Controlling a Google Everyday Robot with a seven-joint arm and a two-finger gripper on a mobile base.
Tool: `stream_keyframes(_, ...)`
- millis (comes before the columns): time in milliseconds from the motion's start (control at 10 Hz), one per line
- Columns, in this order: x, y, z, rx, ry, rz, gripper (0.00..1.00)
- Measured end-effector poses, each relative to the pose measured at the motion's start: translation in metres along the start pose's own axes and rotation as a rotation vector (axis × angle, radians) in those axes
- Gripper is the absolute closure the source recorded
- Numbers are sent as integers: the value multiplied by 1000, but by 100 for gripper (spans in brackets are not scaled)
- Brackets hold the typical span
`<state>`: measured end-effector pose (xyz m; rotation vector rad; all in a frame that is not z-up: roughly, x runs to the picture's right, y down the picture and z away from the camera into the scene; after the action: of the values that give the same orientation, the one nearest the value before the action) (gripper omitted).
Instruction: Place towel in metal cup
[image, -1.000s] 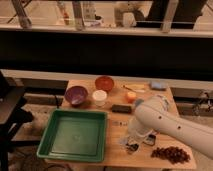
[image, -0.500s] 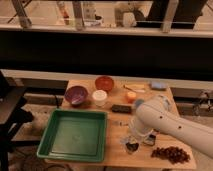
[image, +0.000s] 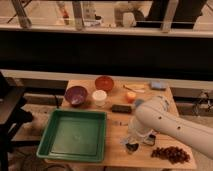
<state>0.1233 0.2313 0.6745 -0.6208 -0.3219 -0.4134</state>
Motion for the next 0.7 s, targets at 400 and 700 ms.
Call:
stream_keyframes(400,-2,0,3,-8,13,-9,46)
stream_keyframes(700,-1,0,6,-23,20,-6,21)
